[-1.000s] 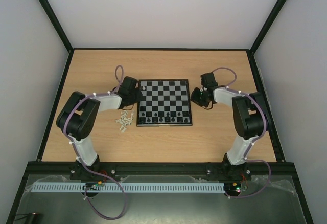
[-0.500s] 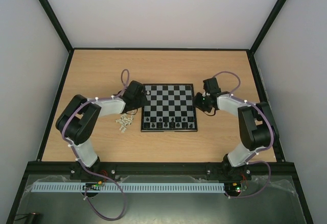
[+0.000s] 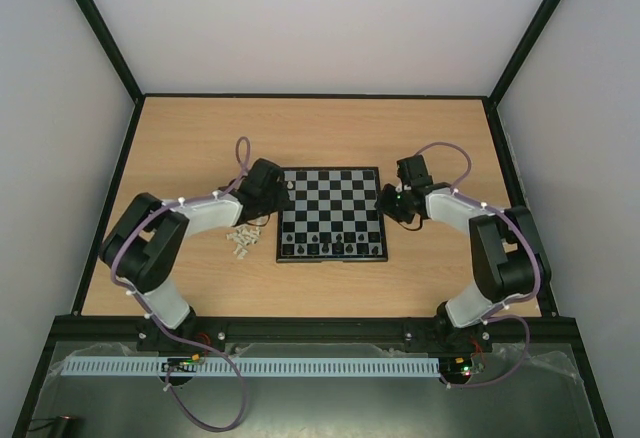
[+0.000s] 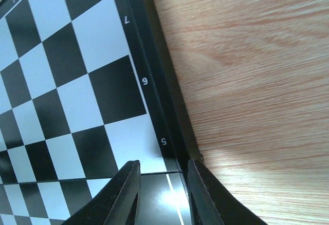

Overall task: Set up the chess pieces on the board
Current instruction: Move the chessboard to the center of the board, then pick up the chess piece at the center of the board.

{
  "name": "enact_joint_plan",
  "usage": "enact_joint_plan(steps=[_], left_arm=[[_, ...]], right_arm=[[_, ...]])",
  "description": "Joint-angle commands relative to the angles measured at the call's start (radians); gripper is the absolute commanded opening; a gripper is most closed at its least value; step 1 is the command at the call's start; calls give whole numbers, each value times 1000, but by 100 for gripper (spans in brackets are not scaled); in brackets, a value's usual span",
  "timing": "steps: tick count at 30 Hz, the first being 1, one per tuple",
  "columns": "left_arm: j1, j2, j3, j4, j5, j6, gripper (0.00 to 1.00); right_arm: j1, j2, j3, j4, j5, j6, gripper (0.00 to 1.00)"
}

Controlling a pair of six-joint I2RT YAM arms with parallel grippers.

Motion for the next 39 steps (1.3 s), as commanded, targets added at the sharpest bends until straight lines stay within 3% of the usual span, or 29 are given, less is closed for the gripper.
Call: enact_joint_plan(steps=[1, 14, 22, 27, 35, 37, 39], left_arm=[[3, -55, -14, -6, 5, -4, 26], [80, -272, -42, -80, -8, 50, 33], [103, -499, -32, -158, -45, 111, 51], [112, -575, -7, -208, -46, 144, 62], [113, -770, -53, -229, -53, 166, 98], [115, -809, -64, -237, -62, 170, 99], [115, -842, -77, -244, -68, 168, 99]], right_arm=[[6, -45, 15, -62, 10, -9, 29], [-2, -191, 58, -153, 77, -27, 35], [-3, -316, 94, -214, 40, -38, 49], [-2, -365, 101, -244, 3, -75, 67], [-2, -417, 59, -282, -53, -85, 93], [-1, -428, 56, -285, -74, -81, 99], [0, -433, 52, -281, -91, -71, 99]])
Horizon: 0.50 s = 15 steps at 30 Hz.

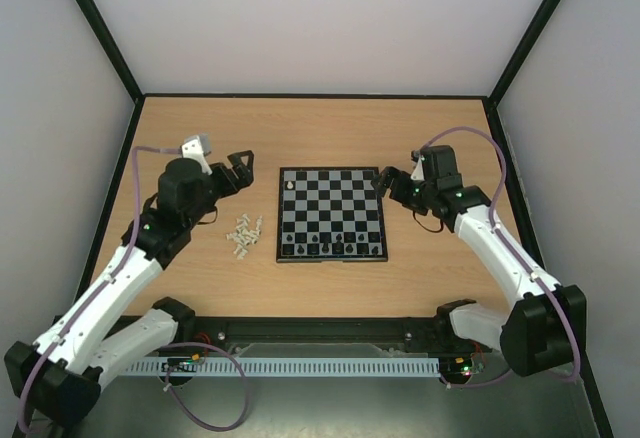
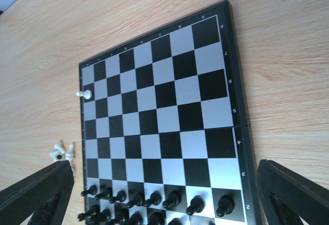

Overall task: Set up the chess pieces on the board
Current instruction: Pick up the chess piece at the center of the board.

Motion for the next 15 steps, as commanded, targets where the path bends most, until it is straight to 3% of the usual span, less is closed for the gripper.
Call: enact_joint_plan(steps=[1, 15], left_arm=[[6, -75, -42, -31, -23, 10, 100], [7, -109, -103, 15, 51, -1, 100]], right_arm=[[-3, -30, -18, -46, -66, 8, 99], [13, -64, -76, -46, -69, 27, 99]])
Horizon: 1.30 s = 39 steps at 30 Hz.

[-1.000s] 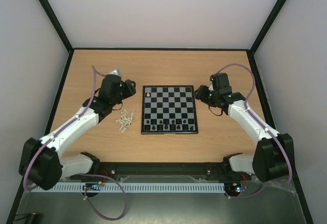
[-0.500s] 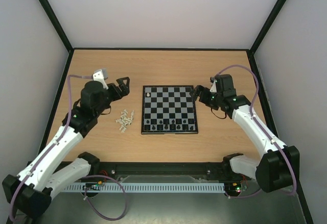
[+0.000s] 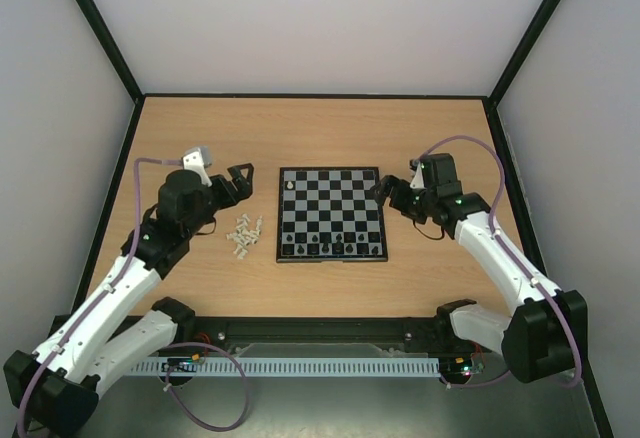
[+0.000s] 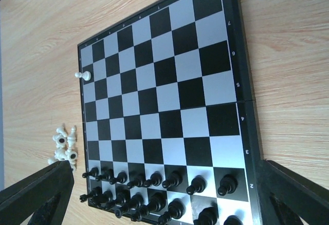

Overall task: Set up the chess pieces on the board
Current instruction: Pick up the chess piece at the center of the board.

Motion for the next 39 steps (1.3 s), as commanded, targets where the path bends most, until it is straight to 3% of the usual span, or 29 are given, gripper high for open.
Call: enact_joint_plan(steps=[1, 23, 39], left_arm=[[6, -12, -16, 27, 34, -2, 100], [8, 181, -44, 248, 98, -11, 100], [89, 274, -1, 204, 121, 48, 100]], right_arm=[[10, -28, -22, -43, -11, 11, 99], [23, -22, -26, -24, -11, -1, 99], [22, 35, 69, -28, -49, -46, 99]])
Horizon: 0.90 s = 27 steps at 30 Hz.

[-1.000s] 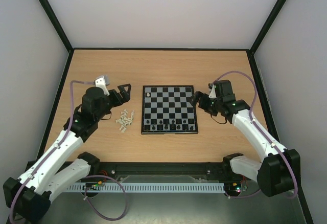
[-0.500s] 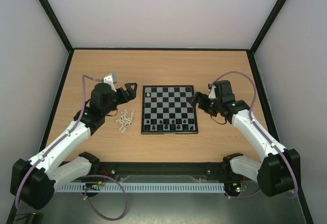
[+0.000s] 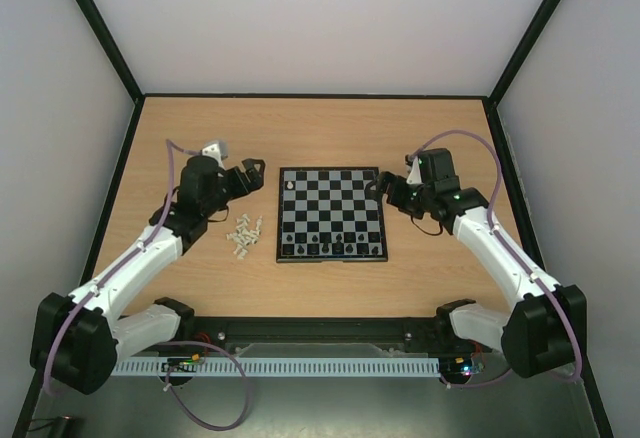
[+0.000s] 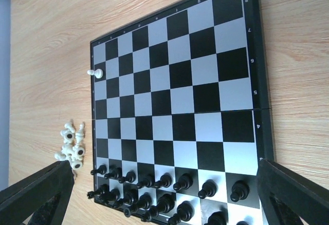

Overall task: Set up the chess pieces on the board
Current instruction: Pick up the chess piece at the center of the board.

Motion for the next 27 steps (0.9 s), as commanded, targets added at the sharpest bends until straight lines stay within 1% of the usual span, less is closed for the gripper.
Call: enact_joint_plan(steps=[1, 5, 11, 15, 18, 21, 27], left_arm=[[44, 4, 42, -35, 19, 34, 100], [86, -1, 62, -113, 40, 46, 99], [93, -2, 98, -263, -2, 69, 99], [92, -26, 81, -313, 12, 84, 100], [92, -58, 53, -367, -27, 81, 99], [90, -74, 26, -384, -58, 71, 99], [72, -11, 37, -410, -132, 62, 100]], right_arm=[[4, 18, 37, -23, -43, -25, 98], [4, 8, 32, -27, -77, -33, 99], [6, -23, 13, -76, -67, -81, 99], [8, -50, -36, -59, -83, -83, 99], [10, -69, -71, -47, -104, -83, 99], [16, -87, -92, -46, -108, -93, 99], [36, -109, -105, -42, -98, -105, 99]])
